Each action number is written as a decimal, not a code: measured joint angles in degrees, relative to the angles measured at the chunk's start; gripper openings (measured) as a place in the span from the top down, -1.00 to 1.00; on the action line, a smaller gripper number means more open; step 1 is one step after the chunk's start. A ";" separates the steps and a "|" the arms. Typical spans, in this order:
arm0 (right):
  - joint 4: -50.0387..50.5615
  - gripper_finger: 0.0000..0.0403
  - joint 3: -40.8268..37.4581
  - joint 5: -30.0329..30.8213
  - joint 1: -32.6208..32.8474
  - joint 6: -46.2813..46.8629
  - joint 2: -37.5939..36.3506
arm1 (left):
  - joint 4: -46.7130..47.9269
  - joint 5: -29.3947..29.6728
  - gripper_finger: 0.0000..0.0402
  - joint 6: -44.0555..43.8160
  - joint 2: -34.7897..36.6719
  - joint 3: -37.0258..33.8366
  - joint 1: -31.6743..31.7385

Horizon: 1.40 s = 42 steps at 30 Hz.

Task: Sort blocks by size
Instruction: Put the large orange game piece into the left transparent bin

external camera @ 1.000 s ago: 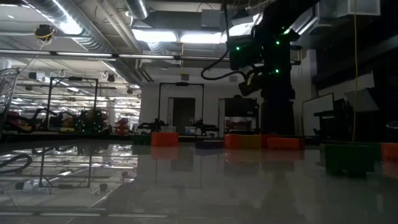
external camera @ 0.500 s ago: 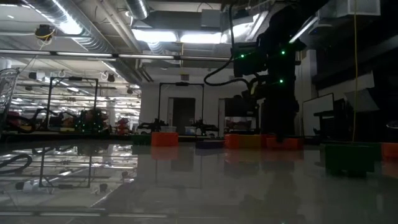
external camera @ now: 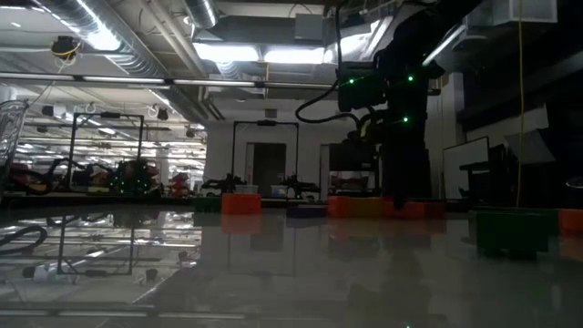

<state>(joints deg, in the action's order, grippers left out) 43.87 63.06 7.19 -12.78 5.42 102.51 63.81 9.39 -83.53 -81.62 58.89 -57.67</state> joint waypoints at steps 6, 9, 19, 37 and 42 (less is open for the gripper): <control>-0.83 0.93 -0.01 -7.01 0.00 0.21 -0.08 | -0.02 0.02 0.03 0.00 0.00 -0.02 0.02; -0.81 0.97 -0.04 -8.66 0.02 0.25 -0.08 | 0.00 0.02 0.03 0.00 0.00 -0.02 0.04; 0.46 0.99 5.21 -21.38 1.72 0.53 0.20 | -0.38 5.93 0.03 1.59 0.02 -0.02 1.23; -5.82 0.99 30.11 -24.40 20.10 -4.80 -0.04 | -3.15 5.68 0.03 16.16 0.61 -0.02 8.44; -25.64 0.99 30.15 -24.31 23.28 -11.91 2.44 | -3.10 3.41 0.03 11.80 4.29 -0.02 6.69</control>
<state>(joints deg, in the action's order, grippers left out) 18.24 93.21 -17.12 10.51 -6.49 104.95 60.71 12.79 -71.72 -77.34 58.87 -50.98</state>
